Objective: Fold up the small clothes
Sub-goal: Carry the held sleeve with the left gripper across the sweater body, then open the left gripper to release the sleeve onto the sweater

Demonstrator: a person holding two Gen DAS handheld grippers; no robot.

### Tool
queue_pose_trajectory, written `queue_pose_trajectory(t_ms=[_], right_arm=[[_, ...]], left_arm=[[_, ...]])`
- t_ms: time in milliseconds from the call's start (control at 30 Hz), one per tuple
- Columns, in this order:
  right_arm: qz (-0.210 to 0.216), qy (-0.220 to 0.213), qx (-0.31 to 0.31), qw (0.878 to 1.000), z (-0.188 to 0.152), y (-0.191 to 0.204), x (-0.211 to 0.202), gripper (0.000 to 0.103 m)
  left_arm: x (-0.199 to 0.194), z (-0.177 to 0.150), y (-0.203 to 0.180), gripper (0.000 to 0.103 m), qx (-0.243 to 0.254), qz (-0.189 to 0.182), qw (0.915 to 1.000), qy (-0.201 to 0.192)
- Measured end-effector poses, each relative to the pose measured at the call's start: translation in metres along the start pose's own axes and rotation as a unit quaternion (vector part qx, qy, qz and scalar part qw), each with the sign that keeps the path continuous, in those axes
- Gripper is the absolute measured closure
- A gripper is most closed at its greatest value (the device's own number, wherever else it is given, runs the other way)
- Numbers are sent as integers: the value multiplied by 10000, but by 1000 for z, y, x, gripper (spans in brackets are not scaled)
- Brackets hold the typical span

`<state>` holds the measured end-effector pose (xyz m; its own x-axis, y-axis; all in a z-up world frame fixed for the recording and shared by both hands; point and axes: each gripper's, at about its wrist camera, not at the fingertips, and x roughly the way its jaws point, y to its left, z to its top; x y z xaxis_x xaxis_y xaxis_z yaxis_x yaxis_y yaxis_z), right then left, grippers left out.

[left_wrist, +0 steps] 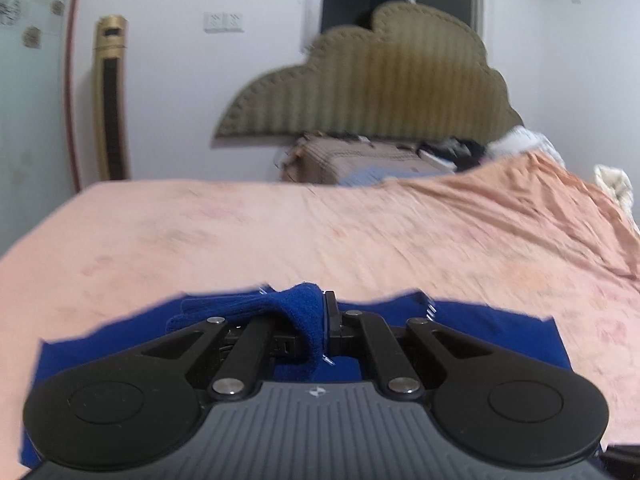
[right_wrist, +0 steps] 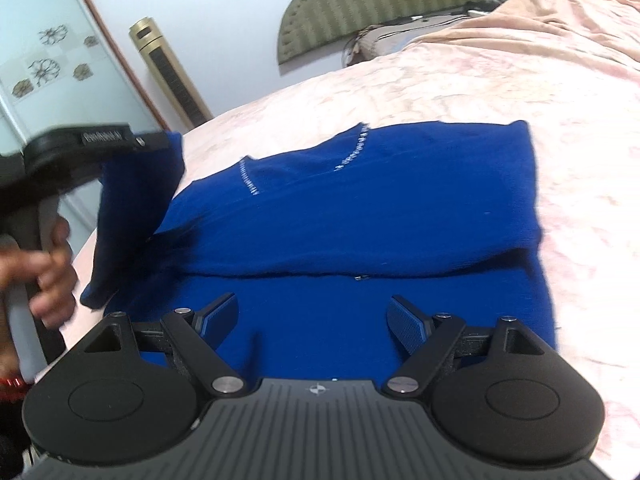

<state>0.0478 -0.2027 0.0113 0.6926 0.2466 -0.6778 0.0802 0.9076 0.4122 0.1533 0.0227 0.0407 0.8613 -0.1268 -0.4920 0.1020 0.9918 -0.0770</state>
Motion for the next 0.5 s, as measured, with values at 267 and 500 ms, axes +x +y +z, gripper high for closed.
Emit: queue_pose_trajectory(t_ms=[267, 500], right_arm=[[372, -243, 504, 9977, 30, -20, 1, 18], [1283, -73, 1499, 9803, 64, -45, 39, 17]], left_arm=[[27, -31, -25, 97, 312, -277, 9966, 716], [12, -54, -40, 3, 952, -909, 9875, 866]])
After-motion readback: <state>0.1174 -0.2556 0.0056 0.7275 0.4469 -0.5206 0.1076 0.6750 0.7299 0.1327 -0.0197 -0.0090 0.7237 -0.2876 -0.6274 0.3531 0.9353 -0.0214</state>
